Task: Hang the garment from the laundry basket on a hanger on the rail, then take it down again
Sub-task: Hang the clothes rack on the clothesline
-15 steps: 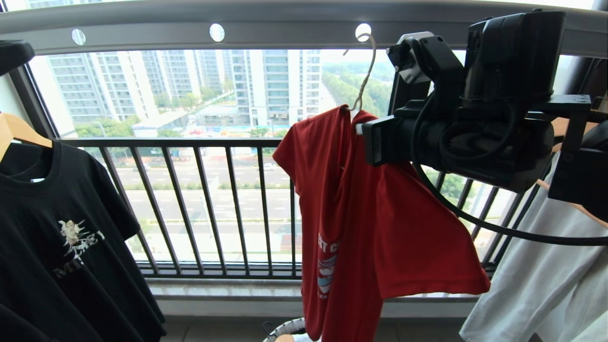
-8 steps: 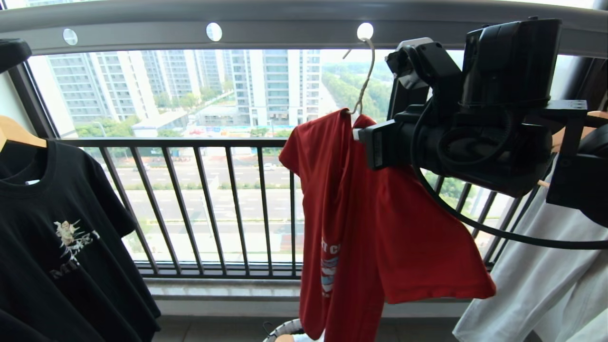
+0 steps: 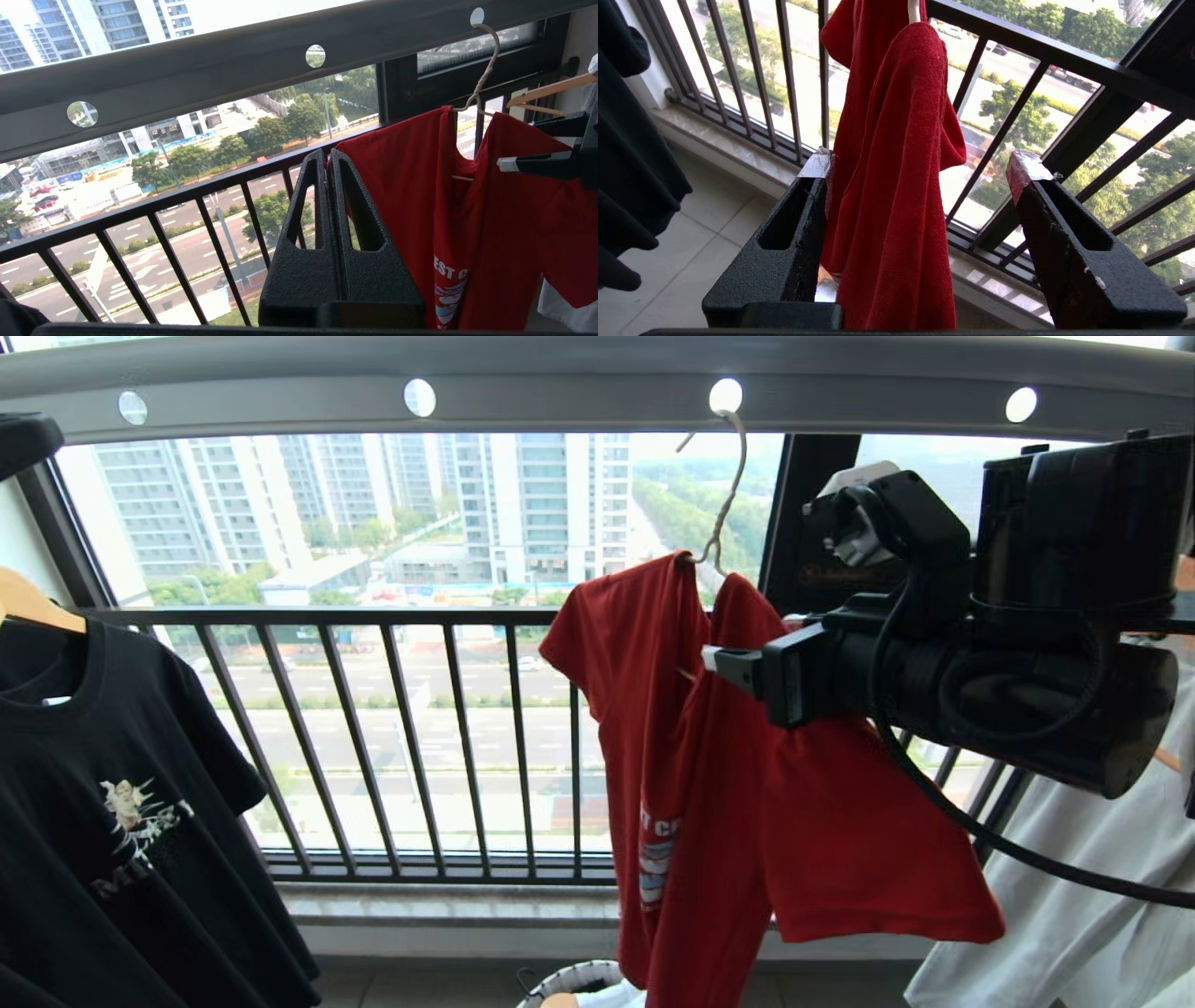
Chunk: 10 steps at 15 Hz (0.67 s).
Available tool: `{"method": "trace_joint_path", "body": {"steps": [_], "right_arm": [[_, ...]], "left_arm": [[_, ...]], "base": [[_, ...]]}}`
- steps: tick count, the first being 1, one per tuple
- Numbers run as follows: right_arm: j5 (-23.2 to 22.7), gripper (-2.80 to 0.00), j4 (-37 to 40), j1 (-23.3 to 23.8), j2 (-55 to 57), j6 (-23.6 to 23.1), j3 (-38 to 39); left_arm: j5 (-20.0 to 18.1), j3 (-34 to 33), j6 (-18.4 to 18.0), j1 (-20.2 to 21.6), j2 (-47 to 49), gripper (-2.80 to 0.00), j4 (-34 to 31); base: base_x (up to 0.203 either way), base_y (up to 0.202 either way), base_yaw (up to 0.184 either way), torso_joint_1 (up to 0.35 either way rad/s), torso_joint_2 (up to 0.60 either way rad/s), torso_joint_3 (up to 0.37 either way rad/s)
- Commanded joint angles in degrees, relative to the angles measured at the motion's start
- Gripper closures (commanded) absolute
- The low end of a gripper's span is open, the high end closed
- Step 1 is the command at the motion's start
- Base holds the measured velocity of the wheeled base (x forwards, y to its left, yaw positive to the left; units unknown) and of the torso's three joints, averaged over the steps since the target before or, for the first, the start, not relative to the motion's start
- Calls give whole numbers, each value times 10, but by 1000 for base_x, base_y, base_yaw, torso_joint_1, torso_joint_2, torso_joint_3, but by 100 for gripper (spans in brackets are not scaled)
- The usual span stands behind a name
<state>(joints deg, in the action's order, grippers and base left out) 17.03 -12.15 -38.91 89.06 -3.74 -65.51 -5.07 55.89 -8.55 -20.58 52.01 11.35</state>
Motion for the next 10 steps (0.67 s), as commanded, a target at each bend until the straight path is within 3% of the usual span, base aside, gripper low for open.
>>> {"method": "trace_joint_path", "body": {"steps": [1,10], "right_arm": [[0,-280,-1,0,-50,1,37],[0,-280,0,2,-143,2,165]], "left_arm": [[0,0,-1,0,0,0,1],[0,0,-1,0,-1,0,1]], "base": [[0,0,0,0,0,0],[0,0,0,0,0,0]]}}
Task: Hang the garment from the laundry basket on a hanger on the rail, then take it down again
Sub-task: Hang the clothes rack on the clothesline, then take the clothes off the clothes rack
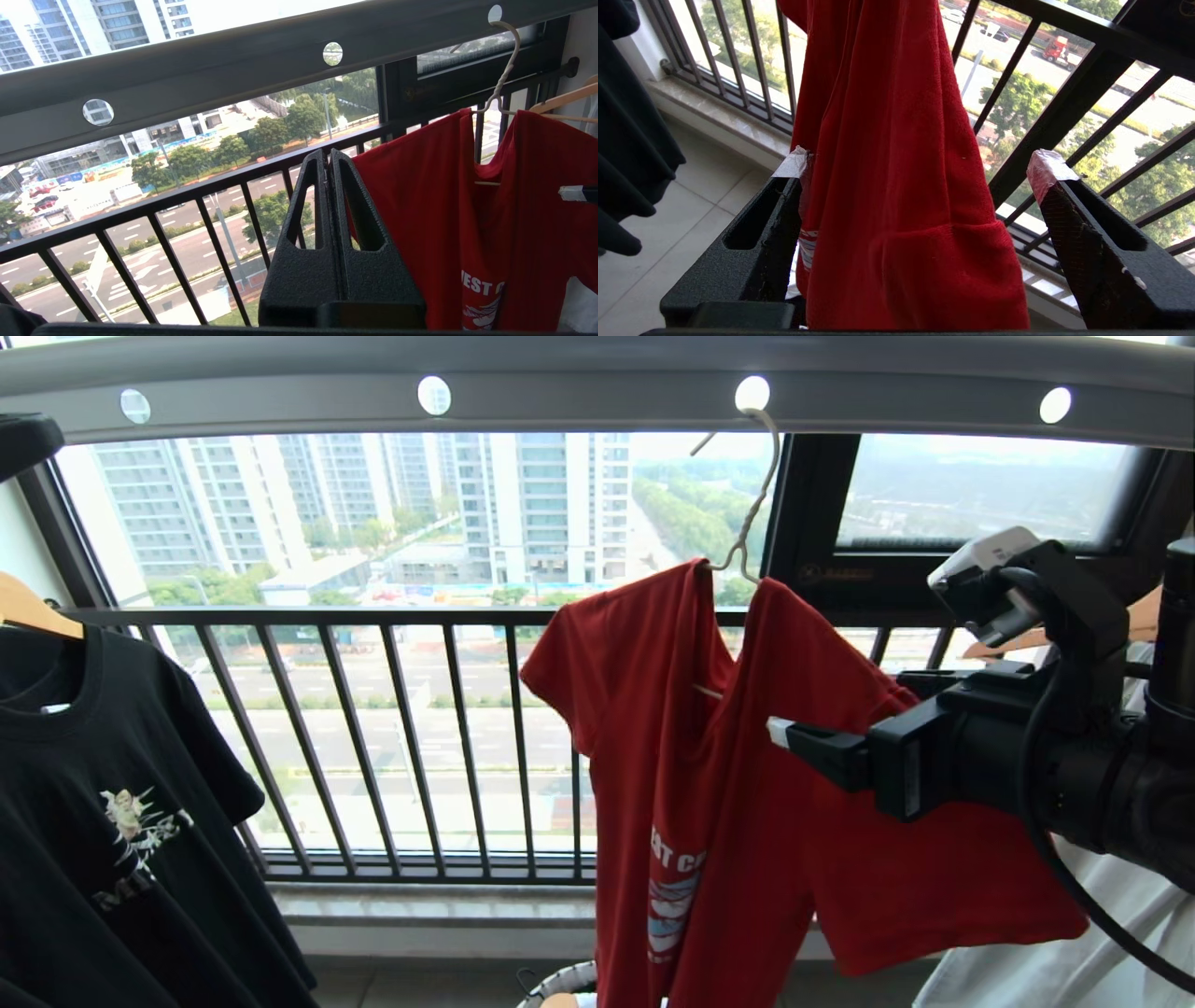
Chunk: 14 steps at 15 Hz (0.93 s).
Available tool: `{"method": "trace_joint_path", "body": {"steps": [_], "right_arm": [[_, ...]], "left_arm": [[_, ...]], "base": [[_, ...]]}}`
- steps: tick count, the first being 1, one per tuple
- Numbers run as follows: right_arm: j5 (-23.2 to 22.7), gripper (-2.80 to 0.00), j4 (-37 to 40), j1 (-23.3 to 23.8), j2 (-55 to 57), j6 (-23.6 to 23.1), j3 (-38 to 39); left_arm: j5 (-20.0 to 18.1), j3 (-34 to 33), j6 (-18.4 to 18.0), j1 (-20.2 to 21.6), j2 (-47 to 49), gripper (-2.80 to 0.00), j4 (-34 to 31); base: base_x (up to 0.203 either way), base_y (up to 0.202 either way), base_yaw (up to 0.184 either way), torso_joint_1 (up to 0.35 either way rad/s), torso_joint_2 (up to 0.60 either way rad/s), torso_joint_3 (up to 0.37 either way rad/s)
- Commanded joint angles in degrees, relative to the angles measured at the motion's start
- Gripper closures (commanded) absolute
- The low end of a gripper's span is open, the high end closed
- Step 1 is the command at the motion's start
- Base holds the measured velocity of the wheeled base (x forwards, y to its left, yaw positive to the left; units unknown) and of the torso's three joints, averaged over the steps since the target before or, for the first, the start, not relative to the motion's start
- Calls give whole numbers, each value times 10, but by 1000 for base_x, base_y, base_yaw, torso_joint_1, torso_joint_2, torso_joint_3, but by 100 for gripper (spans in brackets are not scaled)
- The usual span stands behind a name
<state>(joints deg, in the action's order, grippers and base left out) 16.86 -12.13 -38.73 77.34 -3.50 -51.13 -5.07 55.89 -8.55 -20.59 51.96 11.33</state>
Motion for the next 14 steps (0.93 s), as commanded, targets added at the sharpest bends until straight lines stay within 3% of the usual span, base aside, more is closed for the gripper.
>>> {"method": "trace_joint_path", "body": {"steps": [1,9,14], "right_arm": [[2,-280,1,3,-38,0,40],[-28,-280,0,90,-109,1,168],[-119,-280,1,163,-103,0,190]], "left_arm": [[0,0,-1,0,0,0,1],[-1,0,-1,0,0,0,1],[-1,-1,-1,-1,0,0,1]], "base": [[0,0,0,0,0,0],[0,0,0,0,0,0],[0,0,0,0,0,0]]}}
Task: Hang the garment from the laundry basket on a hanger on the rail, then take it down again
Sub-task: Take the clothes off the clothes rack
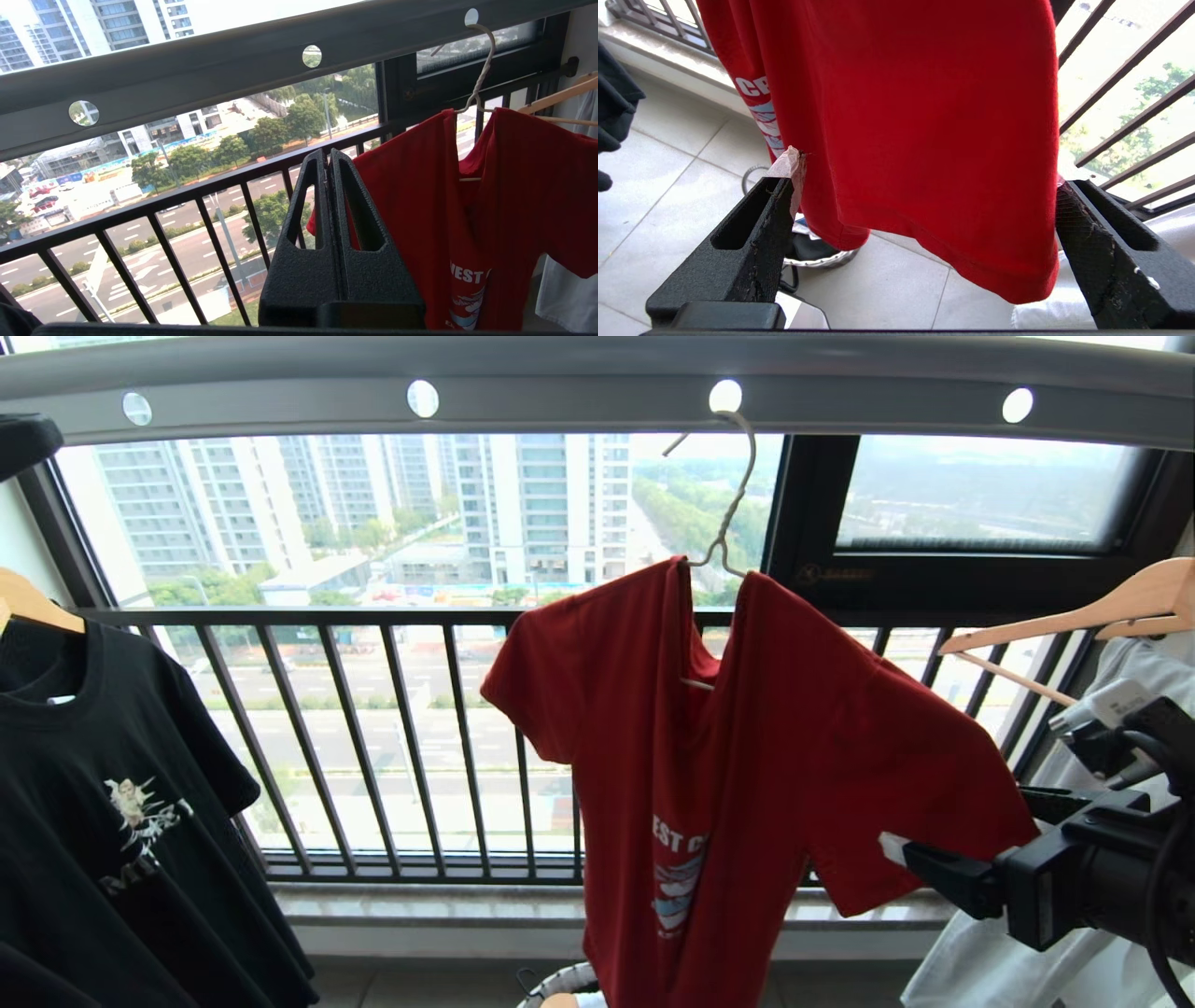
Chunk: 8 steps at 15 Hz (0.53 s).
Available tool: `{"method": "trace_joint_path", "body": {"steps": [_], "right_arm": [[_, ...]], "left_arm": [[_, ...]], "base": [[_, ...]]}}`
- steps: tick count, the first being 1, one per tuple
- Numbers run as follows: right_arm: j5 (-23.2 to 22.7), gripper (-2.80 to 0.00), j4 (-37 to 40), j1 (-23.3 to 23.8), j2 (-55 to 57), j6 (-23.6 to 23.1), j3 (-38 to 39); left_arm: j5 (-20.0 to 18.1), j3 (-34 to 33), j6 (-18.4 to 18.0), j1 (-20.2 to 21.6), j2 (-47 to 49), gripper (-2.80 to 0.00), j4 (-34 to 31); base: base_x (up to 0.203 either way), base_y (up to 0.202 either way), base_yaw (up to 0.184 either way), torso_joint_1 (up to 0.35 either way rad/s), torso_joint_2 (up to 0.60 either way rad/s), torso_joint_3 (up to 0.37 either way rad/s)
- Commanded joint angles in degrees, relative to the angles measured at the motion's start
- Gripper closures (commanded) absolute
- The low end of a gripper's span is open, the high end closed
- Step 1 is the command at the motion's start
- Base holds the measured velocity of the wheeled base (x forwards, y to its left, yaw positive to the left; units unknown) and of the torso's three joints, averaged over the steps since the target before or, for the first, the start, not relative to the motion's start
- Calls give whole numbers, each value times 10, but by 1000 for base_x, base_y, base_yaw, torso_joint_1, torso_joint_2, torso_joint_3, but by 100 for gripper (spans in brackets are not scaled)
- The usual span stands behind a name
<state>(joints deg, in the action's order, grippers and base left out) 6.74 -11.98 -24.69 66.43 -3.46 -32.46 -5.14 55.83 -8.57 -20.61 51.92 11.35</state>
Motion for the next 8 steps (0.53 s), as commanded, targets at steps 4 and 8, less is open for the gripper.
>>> {"method": "trace_joint_path", "body": {"steps": [4,8], "right_arm": [[-41,0,-2,40,11,-1,4],[-43,0,-2,41,11,-1,5]], "left_arm": [[0,-1,-1,0,1,0,1],[0,0,0,0,2,0,1]], "base": [[0,0,0,0,0,0],[0,0,0,0,0,0]]}}
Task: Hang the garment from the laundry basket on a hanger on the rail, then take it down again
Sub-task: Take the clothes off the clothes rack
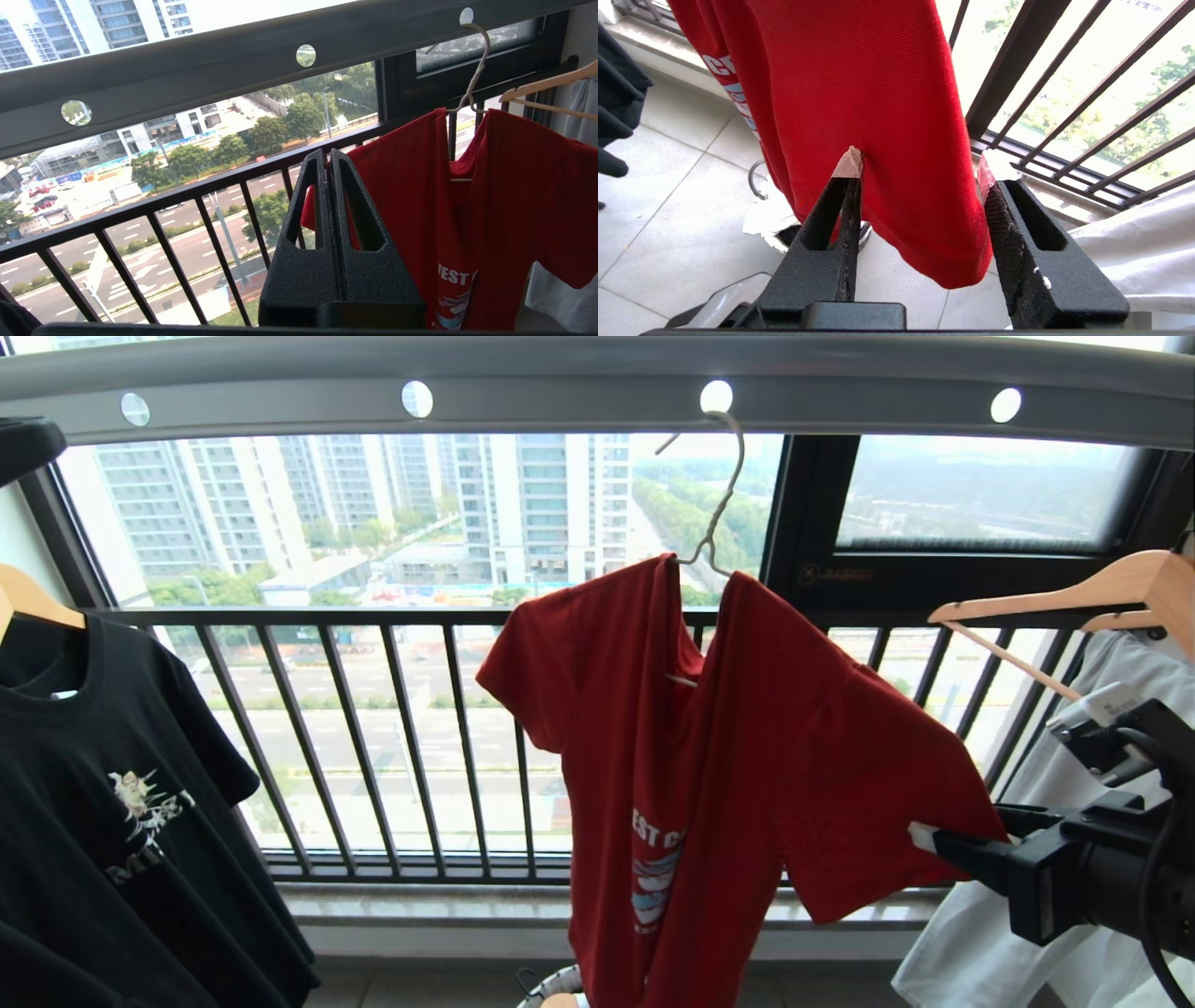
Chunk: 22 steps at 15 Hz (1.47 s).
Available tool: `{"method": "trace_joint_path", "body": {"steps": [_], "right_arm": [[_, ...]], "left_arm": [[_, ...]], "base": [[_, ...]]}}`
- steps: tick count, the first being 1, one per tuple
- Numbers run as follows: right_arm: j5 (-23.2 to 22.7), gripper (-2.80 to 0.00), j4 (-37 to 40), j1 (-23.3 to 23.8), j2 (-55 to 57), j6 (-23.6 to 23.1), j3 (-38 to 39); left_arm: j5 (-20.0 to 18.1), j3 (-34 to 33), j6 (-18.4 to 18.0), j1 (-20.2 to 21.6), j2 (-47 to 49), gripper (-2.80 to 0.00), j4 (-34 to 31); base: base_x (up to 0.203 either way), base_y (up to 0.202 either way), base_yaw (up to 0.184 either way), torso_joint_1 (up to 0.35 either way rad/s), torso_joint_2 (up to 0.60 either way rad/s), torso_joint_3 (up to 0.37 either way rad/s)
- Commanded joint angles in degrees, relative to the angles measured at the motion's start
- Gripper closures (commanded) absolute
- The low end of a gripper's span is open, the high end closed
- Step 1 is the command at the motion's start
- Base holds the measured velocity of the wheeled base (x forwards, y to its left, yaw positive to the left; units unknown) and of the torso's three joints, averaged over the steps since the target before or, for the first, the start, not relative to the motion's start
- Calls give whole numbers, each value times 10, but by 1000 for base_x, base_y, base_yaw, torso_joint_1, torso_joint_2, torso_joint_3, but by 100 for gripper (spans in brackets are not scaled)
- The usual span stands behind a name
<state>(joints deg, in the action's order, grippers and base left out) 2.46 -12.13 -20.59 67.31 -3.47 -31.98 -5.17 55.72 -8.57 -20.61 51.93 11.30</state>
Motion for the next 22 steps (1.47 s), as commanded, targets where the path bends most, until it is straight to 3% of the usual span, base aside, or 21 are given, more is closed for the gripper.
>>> {"method": "trace_joint_path", "body": {"steps": [1,5,11,22], "right_arm": [[-6,0,-1,0,3,0,0],[-29,0,-1,1,1,16,11],[-24,0,-2,3,-1,17,76],[-22,0,1,3,-5,14,96]], "left_arm": [[0,1,0,0,2,0,1],[0,0,0,0,1,0,1],[0,-2,-4,0,-3,0,-3],[0,-3,-4,0,-5,0,-3]], "base": [[0,0,0,0,0,0],[0,0,0,0,0,0],[0,0,0,0,0,0],[0,0,0,0,0,0]]}}
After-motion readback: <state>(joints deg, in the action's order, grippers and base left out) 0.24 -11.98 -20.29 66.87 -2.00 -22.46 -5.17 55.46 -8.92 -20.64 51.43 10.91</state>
